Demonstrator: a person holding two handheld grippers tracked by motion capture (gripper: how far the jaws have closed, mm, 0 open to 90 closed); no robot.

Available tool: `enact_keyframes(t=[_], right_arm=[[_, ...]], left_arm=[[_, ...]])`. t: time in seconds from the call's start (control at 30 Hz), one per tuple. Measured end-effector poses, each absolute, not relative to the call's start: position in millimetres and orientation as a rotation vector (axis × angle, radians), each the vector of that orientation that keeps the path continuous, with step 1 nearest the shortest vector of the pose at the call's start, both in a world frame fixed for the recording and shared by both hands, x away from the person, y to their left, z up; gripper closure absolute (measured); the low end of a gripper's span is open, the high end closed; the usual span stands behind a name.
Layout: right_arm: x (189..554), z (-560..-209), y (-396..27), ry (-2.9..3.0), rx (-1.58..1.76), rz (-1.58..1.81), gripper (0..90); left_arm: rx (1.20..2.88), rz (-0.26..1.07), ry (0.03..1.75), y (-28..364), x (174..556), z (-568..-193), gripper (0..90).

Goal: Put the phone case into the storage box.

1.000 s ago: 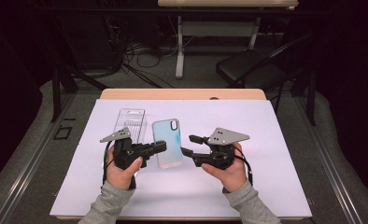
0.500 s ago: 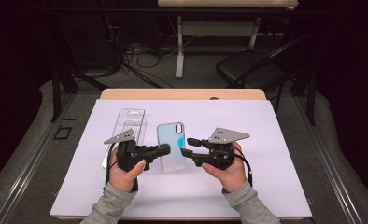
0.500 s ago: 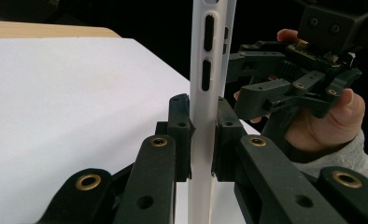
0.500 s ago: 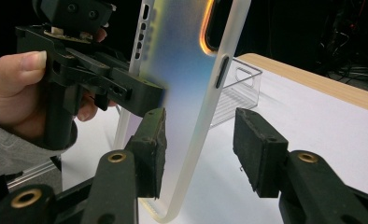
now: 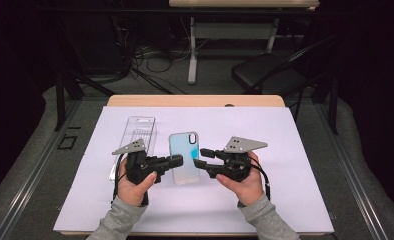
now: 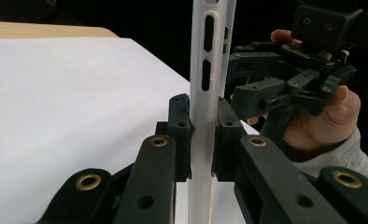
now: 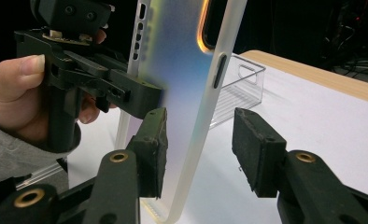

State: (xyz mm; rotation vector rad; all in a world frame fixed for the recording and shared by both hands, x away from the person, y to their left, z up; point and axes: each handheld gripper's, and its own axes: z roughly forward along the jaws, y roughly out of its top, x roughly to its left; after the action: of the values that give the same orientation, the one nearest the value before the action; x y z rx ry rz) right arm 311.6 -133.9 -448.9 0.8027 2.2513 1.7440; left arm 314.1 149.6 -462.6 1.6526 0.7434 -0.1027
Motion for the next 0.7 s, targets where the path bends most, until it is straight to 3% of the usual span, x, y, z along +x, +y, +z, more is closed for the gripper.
enact_keyframes(t=[0.7], right_arm=[[312.4, -450.2, -133.8, 2.289, 0.841, 1.801, 59.7]], left_arm=[[1.663, -0.117, 0.723, 145.2, 312.1, -463.2, 81.6]])
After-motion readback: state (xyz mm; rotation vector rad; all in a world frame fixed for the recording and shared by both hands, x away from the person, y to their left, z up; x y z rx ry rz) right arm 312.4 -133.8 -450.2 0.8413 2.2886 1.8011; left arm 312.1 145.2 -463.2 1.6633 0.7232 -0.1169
